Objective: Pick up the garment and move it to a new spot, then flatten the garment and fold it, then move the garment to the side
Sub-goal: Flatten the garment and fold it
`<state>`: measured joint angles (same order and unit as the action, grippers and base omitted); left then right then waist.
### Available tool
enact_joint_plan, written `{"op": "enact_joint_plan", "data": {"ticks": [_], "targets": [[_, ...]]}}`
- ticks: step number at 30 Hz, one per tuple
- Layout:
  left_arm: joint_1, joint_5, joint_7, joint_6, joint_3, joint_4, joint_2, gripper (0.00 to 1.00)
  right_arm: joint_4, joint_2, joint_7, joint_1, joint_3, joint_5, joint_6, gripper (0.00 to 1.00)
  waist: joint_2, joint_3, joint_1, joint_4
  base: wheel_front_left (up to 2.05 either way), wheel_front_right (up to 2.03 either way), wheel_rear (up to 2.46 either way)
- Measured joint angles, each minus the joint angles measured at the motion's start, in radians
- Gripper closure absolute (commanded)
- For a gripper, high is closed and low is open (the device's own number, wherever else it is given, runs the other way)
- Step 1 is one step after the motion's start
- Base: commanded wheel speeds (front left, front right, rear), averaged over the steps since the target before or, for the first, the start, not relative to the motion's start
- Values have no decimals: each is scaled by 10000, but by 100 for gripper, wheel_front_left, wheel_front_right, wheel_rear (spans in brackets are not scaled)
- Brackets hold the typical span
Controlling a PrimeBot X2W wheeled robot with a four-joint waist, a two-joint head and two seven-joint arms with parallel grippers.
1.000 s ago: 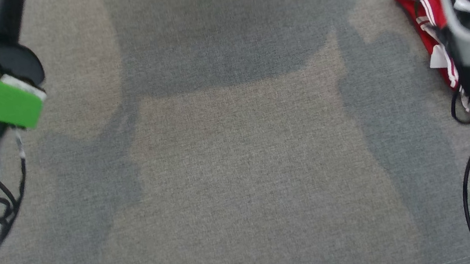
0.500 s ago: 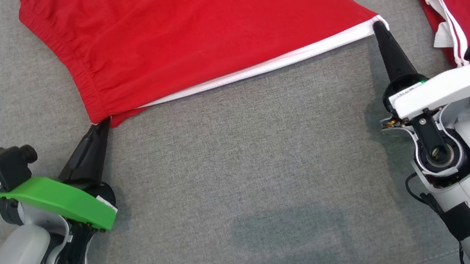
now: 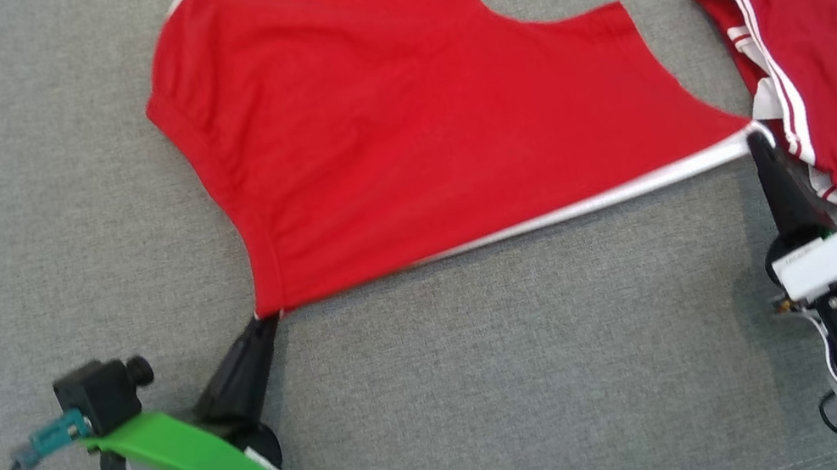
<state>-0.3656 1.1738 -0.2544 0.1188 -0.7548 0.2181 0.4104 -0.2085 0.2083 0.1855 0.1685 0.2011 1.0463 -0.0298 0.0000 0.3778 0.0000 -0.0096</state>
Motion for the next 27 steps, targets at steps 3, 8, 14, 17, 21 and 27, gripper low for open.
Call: {"op": "enact_joint_plan", "data": {"ticks": [3, 8, 14, 17, 21, 27], "targets": [[1081, 343, 46, 13, 19, -222, -2, 100, 17, 249, -19, -855, 61, 4, -144, 100, 0, -383, 0, 55, 0, 0, 0], [2895, 1582, 81, 71, -658, -629, 79, 100, 523, 460, -240, -2602, -173, 736, -500, 100, 0, -1050, -1, 147, 0, 0, 0], [4514, 3405, 1275, 130, -1340, -2136, 531, 100, 1875, 838, -610, -4623, -844, 2238, -763, 100, 0, -1729, -1, 292, 0, 0, 0], [4751, 3747, 1289, 130, -1127, -2926, 1039, 100, 2575, 1122, -821, -4980, -903, 2397, -846, 100, 0, -1889, -1, 405, 0, 0, 0], [4701, 3822, 1122, 130, -523, -3871, 1557, 100, 3513, 1419, -1026, -4605, -759, 2343, -846, 100, 0, -1796, -1, 487, 0, 0, 0], [4337, 4289, 1039, 128, 176, -4591, 1682, 100, 4297, 1501, -1289, -2958, -481, 1891, -842, 100, 0, -1394, -1, 545, 0, 0, 0]]}}
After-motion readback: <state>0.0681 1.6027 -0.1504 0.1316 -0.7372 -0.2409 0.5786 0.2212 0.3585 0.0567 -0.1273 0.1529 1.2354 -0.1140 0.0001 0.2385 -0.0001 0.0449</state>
